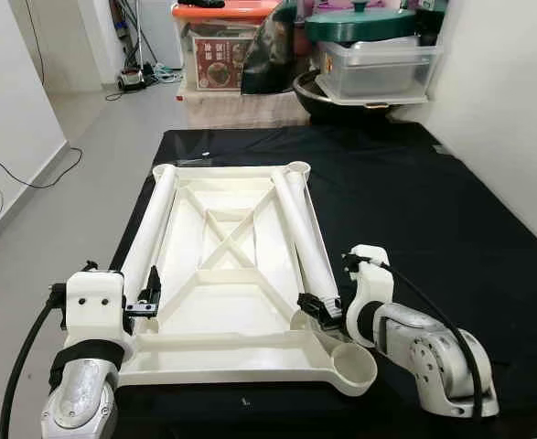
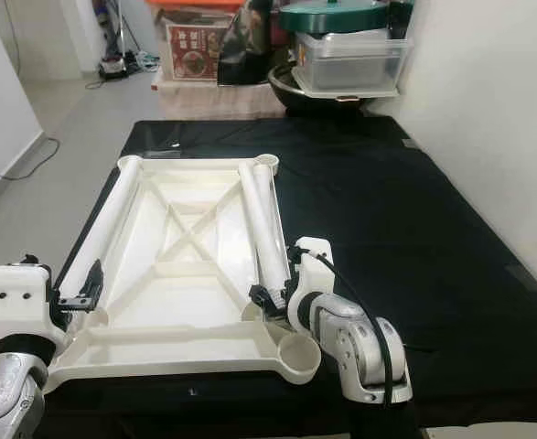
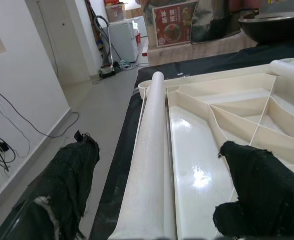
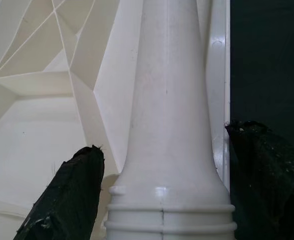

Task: Building children table

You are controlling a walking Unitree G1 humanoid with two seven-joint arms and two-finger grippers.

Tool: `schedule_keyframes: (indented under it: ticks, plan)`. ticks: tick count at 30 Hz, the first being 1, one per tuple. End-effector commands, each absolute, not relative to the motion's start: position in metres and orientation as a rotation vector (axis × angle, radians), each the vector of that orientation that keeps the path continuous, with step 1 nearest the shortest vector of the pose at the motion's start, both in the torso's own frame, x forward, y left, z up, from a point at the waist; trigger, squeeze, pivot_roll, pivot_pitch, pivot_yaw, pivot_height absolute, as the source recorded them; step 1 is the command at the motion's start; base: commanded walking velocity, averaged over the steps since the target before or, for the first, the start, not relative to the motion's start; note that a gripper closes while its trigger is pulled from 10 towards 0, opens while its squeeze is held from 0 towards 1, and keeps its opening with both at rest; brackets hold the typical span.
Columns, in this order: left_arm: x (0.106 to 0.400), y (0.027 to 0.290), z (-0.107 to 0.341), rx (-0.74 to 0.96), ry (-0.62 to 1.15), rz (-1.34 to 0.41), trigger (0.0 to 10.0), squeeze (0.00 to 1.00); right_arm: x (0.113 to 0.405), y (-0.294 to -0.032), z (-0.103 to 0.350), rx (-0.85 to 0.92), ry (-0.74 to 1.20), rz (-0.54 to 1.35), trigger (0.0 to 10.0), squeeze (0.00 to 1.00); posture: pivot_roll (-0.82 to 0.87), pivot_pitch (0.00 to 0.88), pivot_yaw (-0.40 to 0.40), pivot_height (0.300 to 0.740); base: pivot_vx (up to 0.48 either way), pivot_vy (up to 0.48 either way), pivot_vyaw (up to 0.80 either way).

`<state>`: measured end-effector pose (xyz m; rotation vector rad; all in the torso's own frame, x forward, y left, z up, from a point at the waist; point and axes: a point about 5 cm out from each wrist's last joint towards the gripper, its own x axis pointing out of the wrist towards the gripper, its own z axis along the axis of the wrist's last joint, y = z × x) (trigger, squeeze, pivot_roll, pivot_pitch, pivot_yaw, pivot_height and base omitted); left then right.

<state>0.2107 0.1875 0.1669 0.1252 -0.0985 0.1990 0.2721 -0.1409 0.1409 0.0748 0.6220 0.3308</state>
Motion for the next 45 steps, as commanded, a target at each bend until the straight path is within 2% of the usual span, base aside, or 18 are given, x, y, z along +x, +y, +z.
schedule_keyframes:
  ticks: [1,6,7,8,9,12,18,25,28,30,32,34,36,37,39,40,41,45]
  plan:
    - [0.210,0.189,0.166,0.140,-0.083,0.201,10.0,0.00,0.269,-0.139,0.140,0.077,0.645,0.343,10.0,0.00,-0.01,0.000,-0.019,0.740,0.000,0.000,0.00]
    - [0.209,0.187,0.165,0.144,-0.075,0.202,10.0,0.00,0.267,-0.144,0.124,0.079,0.700,0.298,10.0,0.00,0.00,0.000,-0.025,0.740,0.000,0.000,0.00]
    - [0.209,0.187,0.165,0.148,-0.072,0.205,10.0,0.00,0.266,-0.145,0.121,0.086,0.713,0.285,4.1,0.00,0.01,0.000,-0.026,0.740,0.000,0.000,0.00]
    - [0.209,0.187,0.165,0.148,-0.072,0.205,10.0,0.00,0.266,-0.145,0.121,0.086,0.713,0.285,4.1,0.00,0.01,0.000,-0.026,0.740,0.000,0.000,0.00]
    - [0.209,0.189,0.164,0.154,-0.067,0.209,10.0,0.00,0.266,-0.148,0.120,0.102,0.702,0.263,0.0,0.00,0.01,0.000,-0.026,0.740,0.000,0.000,0.00]
    - [0.209,0.189,0.164,0.158,-0.063,0.210,10.0,0.00,0.267,-0.149,0.120,0.112,0.692,0.255,0.0,0.00,0.01,0.000,-0.026,0.740,0.000,0.000,0.00]
    - [0.210,0.189,0.165,0.157,-0.070,0.209,10.0,0.00,0.282,-0.150,0.145,0.169,0.501,0.207,0.0,0.00,0.00,0.000,-0.019,0.740,0.000,0.000,0.00]
    - [0.212,0.190,0.167,0.157,-0.081,0.200,10.0,0.00,0.289,-0.137,0.180,0.197,0.246,0.336,0.0,0.00,0.00,0.000,-0.008,0.740,0.000,0.000,0.00]
    - [0.221,0.190,0.174,0.080,-0.104,0.162,10.0,0.00,0.298,-0.137,0.208,0.211,0.066,0.430,0.0,0.00,0.00,0.000,-0.004,0.740,0.000,0.000,0.00]
    - [0.223,0.190,0.176,0.056,-0.112,0.150,10.0,0.00,0.299,-0.137,0.212,0.206,0.041,0.454,0.0,0.00,0.00,0.000,-0.005,0.740,0.000,0.000,0.00]
    - [0.230,0.186,0.185,-0.100,-0.148,0.080,10.0,0.00,0.300,-0.131,0.218,0.144,-0.020,0.552,0.0,0.00,0.01,0.000,-0.013,0.740,0.000,0.000,0.00]
    - [0.230,0.186,0.185,-0.100,-0.148,0.080,10.0,0.00,0.300,-0.131,0.218,0.144,-0.020,0.552,0.0,0.00,0.01,0.000,-0.013,0.740,0.000,0.000,0.00]
    - [0.234,0.180,0.193,-0.193,-0.183,0.003,10.0,0.00,0.297,-0.125,0.217,0.100,-0.041,0.626,0.0,0.00,0.01,0.000,-0.016,0.740,0.000,0.000,0.00]
    - [0.237,0.170,0.203,-0.307,-0.224,-0.112,10.0,0.00,0.295,-0.119,0.214,0.058,-0.055,0.693,0.0,0.00,0.01,0.000,-0.019,0.740,0.000,0.000,0.00]
    - [0.237,0.170,0.203,-0.307,-0.224,-0.112,10.0,0.00,0.295,-0.119,0.214,0.058,-0.055,0.693,0.0,0.00,0.01,0.000,-0.019,0.740,0.000,0.000,0.00]
    - [0.239,0.151,0.221,-0.530,-0.300,-0.313,10.0,0.00,0.294,-0.109,0.204,0.014,-0.062,0.772,0.0,0.00,0.02,0.000,-0.023,0.740,0.000,0.000,0.00]
    - [0.239,0.147,0.226,-0.604,-0.325,-0.367,10.0,0.00,0.295,-0.107,0.201,0.006,-0.064,0.786,0.0,0.00,0.02,0.000,-0.023,0.740,0.000,0.000,0.00]
    - [0.241,0.145,0.230,-0.706,-0.349,-0.402,10.0,0.00,0.294,-0.103,0.199,0.017,-0.089,0.819,0.0,0.00,0.02,0.000,-0.023,0.740,0.000,0.000,0.00]
